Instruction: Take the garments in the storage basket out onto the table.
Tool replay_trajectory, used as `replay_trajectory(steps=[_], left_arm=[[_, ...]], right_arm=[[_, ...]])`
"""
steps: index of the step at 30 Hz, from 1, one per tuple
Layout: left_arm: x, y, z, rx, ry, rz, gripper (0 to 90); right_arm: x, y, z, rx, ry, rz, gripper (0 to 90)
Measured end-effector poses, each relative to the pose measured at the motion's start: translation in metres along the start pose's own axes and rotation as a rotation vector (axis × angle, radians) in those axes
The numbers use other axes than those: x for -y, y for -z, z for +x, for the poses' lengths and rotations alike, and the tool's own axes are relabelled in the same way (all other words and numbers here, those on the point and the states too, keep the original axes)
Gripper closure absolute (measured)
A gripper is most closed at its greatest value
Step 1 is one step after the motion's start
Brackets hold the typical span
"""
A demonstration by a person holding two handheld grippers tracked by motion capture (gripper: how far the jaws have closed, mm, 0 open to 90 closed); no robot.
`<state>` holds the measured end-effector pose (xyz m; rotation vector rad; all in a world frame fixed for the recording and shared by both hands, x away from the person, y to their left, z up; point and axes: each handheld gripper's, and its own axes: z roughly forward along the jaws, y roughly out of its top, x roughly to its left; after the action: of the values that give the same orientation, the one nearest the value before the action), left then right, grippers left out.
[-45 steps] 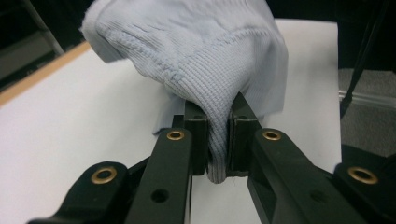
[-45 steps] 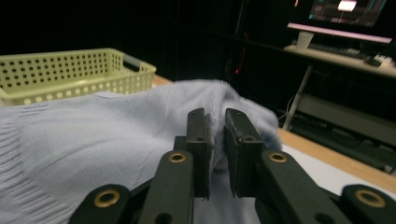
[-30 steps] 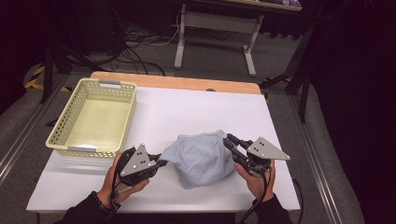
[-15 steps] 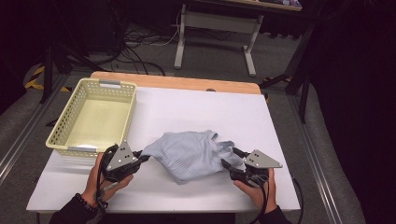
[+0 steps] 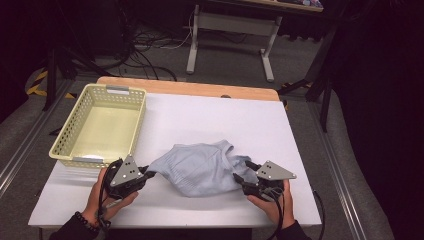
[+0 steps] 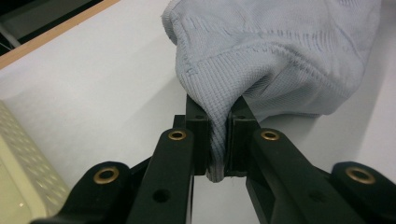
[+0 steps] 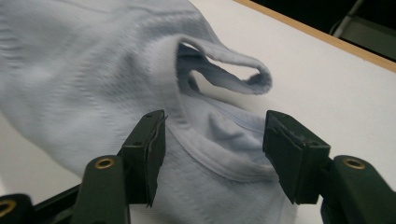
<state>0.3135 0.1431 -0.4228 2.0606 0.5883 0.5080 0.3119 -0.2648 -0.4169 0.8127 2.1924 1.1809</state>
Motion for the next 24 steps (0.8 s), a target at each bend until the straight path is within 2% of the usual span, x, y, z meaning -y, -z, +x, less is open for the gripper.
replay_trajectory(steps=[4, 6, 8, 11, 13, 18, 24], left_arm=[[0.001, -0.002, 0.001, 0.003, 0.005, 0.011, 83.2], [0.001, -0.002, 0.001, 0.003, 0.001, 0.016, 83.2], [0.002, -0.004, 0.0, 0.003, -0.001, 0.02, 83.2], [0.003, -0.005, 0.0, 0.004, -0.007, 0.03, 83.3], [0.003, -0.007, 0.0, 0.004, -0.005, 0.032, 83.3], [0.004, -0.009, 0.001, 0.009, 0.001, 0.035, 83.3], [0.004, -0.009, 0.001, 0.011, -0.002, 0.037, 83.2]], right_arm=[[-0.003, 0.002, 0.011, -0.096, 0.028, 0.001, 33.8], [0.001, -0.001, 0.018, -0.131, 0.052, 0.033, 30.8], [0.006, -0.004, 0.021, -0.127, 0.079, 0.068, 29.7], [0.011, -0.007, 0.021, -0.142, 0.084, 0.113, 28.6], [0.013, -0.008, 0.022, -0.146, 0.114, 0.135, 29.1], [0.014, -0.011, 0.028, -0.158, 0.15, 0.152, 27.4], [0.016, -0.018, 0.032, -0.126, 0.187, 0.164, 27.5]])
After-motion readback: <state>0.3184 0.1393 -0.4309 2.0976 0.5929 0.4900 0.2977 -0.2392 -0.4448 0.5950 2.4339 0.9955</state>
